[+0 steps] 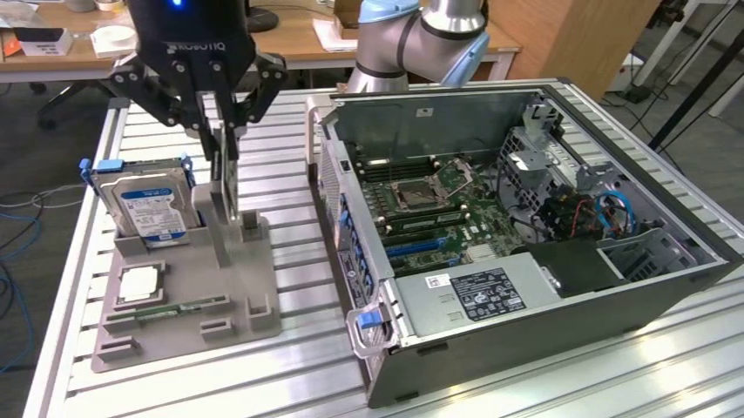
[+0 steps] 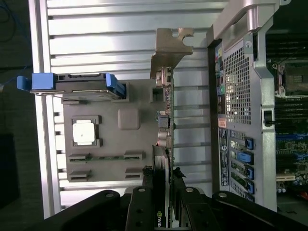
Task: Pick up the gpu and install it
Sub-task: 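Pick up the gpu and move the gpu toward the slot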
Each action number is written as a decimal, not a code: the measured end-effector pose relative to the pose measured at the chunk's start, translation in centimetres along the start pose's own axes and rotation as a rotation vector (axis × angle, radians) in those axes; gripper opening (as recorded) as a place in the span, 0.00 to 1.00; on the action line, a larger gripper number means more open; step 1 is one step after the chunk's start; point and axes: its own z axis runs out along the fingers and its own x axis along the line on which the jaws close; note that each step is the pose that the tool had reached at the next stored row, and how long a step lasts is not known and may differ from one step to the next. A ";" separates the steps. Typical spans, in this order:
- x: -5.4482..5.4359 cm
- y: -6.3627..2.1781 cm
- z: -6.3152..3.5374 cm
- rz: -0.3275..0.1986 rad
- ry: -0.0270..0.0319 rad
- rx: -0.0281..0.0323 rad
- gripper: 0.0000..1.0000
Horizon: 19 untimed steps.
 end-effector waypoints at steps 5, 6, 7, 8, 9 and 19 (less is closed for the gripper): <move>0.0 0.02 -0.40 0.000 0.0008 -0.0001 0.26; 0.0 0.02 -0.43 0.000 0.0009 0.0000 0.26; 0.0 0.02 -0.51 0.000 0.0011 0.0002 0.26; 0.0 0.03 -0.62 0.000 0.0011 0.0001 0.26; 0.0 0.03 -0.75 0.000 0.0011 0.0002 0.26; 0.0 0.10 -2.49 0.000 0.0029 0.0002 0.26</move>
